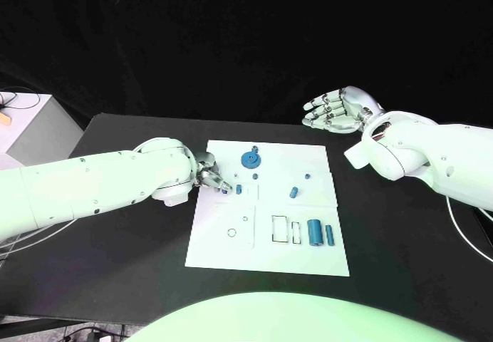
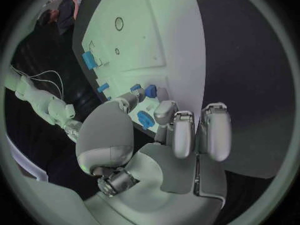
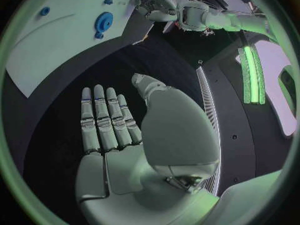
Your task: Assemble the parts on the task board
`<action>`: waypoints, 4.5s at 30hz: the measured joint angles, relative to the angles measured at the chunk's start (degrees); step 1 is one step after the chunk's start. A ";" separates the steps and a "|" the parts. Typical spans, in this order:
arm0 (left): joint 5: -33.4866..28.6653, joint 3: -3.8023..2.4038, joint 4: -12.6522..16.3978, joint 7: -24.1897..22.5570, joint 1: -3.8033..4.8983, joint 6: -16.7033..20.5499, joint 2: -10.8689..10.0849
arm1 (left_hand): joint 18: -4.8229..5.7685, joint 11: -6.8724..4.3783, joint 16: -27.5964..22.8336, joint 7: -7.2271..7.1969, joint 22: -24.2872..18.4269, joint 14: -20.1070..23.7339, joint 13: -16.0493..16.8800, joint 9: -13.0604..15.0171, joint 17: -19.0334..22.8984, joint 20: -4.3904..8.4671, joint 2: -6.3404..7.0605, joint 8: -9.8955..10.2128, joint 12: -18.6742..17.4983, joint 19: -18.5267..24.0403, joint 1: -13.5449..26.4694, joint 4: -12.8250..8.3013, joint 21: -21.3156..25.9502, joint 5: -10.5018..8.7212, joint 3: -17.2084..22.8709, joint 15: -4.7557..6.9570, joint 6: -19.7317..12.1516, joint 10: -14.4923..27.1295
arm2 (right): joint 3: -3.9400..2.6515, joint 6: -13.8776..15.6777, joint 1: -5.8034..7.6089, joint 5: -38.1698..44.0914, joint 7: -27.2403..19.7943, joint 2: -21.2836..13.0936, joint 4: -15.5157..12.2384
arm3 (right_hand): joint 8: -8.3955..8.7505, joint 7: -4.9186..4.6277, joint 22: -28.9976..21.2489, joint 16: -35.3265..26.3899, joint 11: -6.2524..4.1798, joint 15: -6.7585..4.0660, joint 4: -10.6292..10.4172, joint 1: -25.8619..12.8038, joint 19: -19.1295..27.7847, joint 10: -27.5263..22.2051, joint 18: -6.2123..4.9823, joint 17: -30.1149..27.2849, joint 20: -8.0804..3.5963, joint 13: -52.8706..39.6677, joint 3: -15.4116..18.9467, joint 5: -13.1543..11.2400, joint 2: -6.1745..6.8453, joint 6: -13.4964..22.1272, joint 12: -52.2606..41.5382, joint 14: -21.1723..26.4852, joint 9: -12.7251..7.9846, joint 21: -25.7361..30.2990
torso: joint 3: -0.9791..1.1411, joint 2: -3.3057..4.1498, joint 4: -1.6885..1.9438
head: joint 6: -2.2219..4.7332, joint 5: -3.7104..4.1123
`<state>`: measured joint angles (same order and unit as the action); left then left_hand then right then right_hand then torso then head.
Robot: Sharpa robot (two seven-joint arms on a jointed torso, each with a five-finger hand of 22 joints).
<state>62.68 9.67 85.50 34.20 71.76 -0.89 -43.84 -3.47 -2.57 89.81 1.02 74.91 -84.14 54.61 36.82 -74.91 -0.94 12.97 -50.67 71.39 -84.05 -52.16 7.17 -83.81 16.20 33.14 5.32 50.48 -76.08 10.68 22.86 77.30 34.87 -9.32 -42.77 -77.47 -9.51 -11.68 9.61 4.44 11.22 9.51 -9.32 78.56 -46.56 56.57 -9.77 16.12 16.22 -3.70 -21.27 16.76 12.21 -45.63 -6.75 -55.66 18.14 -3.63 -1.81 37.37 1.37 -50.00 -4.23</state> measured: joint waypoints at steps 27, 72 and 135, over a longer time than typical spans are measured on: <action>-2.35 -1.73 0.63 -1.37 -0.01 0.68 -1.96 | 0.00 0.01 0.00 0.00 0.00 0.00 0.18 -0.22 0.00 0.00 -0.03 0.00 -0.19 0.00 -2.90 5.40 0.00 -4.66 -8.48 0.00 0.00 0.00 | 0.00 -0.05 -0.18 -0.01 0.01 -0.06 -0.01 | 0.22 0.00 -0.08 0.00 0.00 0.00 0.00 0.00 0.03 0.00 0.00 -0.09 -0.04 0.00 0.00 0.00 0.00 0.00 0.00 0.00 0.00 0.00 | 0.04 0.04 -0.03 | 0.00 -0.01; -8.66 -2.92 -0.63 -4.97 -0.88 -2.52 -2.82 | 0.01 0.22 0.00 0.50 -0.01 0.00 -0.75 -1.21 0.00 0.00 -1.75 1.23 -0.88 0.01 -17.44 3.18 0.67 -4.66 -8.61 -0.01 -0.51 1.25 | 0.00 -0.05 -0.21 -0.03 0.06 -0.18 -0.02 | 0.22 0.00 -0.30 0.00 0.00 0.00 0.16 -0.23 0.23 0.00 0.00 -0.25 0.17 0.00 0.16 0.00 -0.23 0.00 0.23 -0.01 -0.05 0.00 | -0.01 0.06 -0.01 | 0.00 0.08; -12.23 -2.94 0.49 -5.60 -1.36 -1.54 -3.94 | 0.01 2.36 -0.67 2.96 -0.01 0.00 -6.41 -3.75 0.00 -1.01 0.12 5.32 -4.38 1.45 -15.72 8.56 2.88 -5.00 -13.38 -1.25 -3.39 5.44 | 0.00 -0.42 -0.42 -0.03 0.18 -0.33 0.08 | 0.22 0.00 -0.80 -0.22 0.21 0.00 0.16 -0.22 0.22 0.21 0.00 -0.61 0.17 -0.01 0.16 0.22 -0.22 0.00 0.23 -0.01 -0.04 0.00 | 0.06 -0.01 -0.01 | 0.00 0.27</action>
<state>50.46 6.74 85.99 28.59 70.40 -2.43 -47.79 -3.45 -0.21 89.15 3.98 74.91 -84.15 48.21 33.07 -74.90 -1.95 13.09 -45.35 67.01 -82.60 -67.88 15.73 -80.93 11.20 19.76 4.07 47.09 -70.63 10.68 22.44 76.87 34.84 -9.14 -43.10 -77.39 -9.30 -11.68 8.81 4.22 11.43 9.50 -9.16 78.34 -46.34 56.78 -9.77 15.52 16.39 -3.70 -21.11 16.99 11.98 -45.63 -6.52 -55.67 18.10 -3.63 -1.75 37.36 1.37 -50.00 -3.96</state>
